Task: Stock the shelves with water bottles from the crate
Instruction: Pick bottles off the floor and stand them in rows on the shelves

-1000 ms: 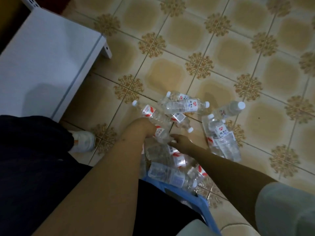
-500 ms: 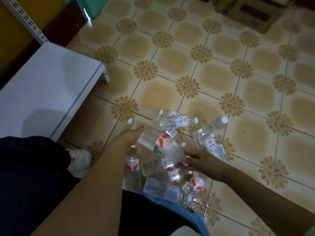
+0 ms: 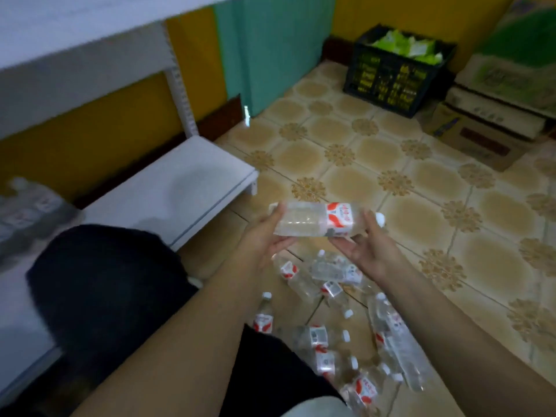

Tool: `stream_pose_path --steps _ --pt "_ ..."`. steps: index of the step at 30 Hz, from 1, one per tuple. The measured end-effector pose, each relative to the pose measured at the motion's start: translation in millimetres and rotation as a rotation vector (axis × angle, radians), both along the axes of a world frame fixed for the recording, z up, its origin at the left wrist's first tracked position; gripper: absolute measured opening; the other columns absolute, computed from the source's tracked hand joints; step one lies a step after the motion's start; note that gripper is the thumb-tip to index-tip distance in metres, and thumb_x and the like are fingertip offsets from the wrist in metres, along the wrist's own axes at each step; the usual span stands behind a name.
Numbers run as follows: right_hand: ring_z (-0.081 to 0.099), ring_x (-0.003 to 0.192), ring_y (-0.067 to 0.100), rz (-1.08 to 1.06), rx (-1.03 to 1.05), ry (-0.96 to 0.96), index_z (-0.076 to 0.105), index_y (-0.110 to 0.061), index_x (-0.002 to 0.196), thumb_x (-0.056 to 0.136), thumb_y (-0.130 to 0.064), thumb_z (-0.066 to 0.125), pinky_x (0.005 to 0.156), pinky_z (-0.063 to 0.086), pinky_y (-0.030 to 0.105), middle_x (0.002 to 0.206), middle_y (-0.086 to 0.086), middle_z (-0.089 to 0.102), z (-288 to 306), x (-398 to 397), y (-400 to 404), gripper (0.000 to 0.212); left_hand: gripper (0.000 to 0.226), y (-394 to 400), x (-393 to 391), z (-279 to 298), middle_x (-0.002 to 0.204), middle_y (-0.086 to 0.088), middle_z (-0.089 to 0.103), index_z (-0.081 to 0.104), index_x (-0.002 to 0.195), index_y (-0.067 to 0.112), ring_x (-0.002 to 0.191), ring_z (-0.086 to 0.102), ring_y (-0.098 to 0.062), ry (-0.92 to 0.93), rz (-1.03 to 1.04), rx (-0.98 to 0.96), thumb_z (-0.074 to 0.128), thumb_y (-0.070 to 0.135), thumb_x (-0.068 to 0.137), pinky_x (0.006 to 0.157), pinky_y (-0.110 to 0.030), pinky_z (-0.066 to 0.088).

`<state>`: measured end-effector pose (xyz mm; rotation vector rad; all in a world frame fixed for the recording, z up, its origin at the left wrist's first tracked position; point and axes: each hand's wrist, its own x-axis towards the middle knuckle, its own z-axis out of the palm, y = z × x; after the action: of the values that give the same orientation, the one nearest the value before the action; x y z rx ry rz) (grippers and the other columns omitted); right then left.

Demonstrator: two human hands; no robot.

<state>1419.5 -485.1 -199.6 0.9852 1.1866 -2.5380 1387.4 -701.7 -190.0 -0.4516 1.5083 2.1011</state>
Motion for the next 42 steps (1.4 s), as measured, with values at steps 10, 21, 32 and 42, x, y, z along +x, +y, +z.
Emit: stream_pose_path --steps 10,21,32,42 --pt "0.07 0.089 0.044 0.246 -0.08 0.204 0.045 -0.005 0.131 0.096 -0.042 0.055 0.063 0.057 0.056 0.114 0.025 0.064 159.4 -56.1 -133.4 0.052 0.039 -151.8 8.3 151.0 0.115 -0.002 0.067 0.058 0.126 0.015 0.103 0.067 -0.015 0.363 0.031 -0.222 0.061 0.036 0.094 0.085 -0.027 0.057" --pt "0.07 0.095 0.035 0.756 0.095 0.451 0.051 -0.014 0.123 0.098 -0.039 0.053 0.07 0.059 0.051 0.119 0.016 0.064 227.8 -30.6 -357.5 0.035 0.065 -358.1 126.4 200.7 0.111 0.01 0.063 0.056 0.122 0.028 0.101 0.063 -0.011 0.423 0.093 -0.957 0.086 0.046 0.066 0.087 -0.028 0.056" --pt "0.067 0.104 0.016 1.279 0.532 0.935 0.062 -0.018 0.117 0.091 -0.043 0.062 0.084 0.059 0.04 0.112 0.0 0.07 178.9 59.4 -522.5 0.036 0.078 -462.3 232.4 84.8 0.113 0.02 0.059 0.047 0.126 0.032 0.1 0.058 -0.001 0.197 0.244 -1.01 0.09 0.041 0.062 0.089 -0.023 0.047" --pt "0.066 0.089 -0.003 1.478 0.61 1.468 0.064 -0.03 0.116 0.09 -0.042 0.063 0.076 0.054 0.024 0.103 -0.013 0.071 259.4 98.3 -588.0 0.028 0.069 -483.8 309.2 153.4 0.108 0.01 0.069 0.057 0.123 0.03 0.089 0.07 -0.01 0.225 0.55 -0.96 0.09 0.039 0.064 0.07 -0.03 0.062"
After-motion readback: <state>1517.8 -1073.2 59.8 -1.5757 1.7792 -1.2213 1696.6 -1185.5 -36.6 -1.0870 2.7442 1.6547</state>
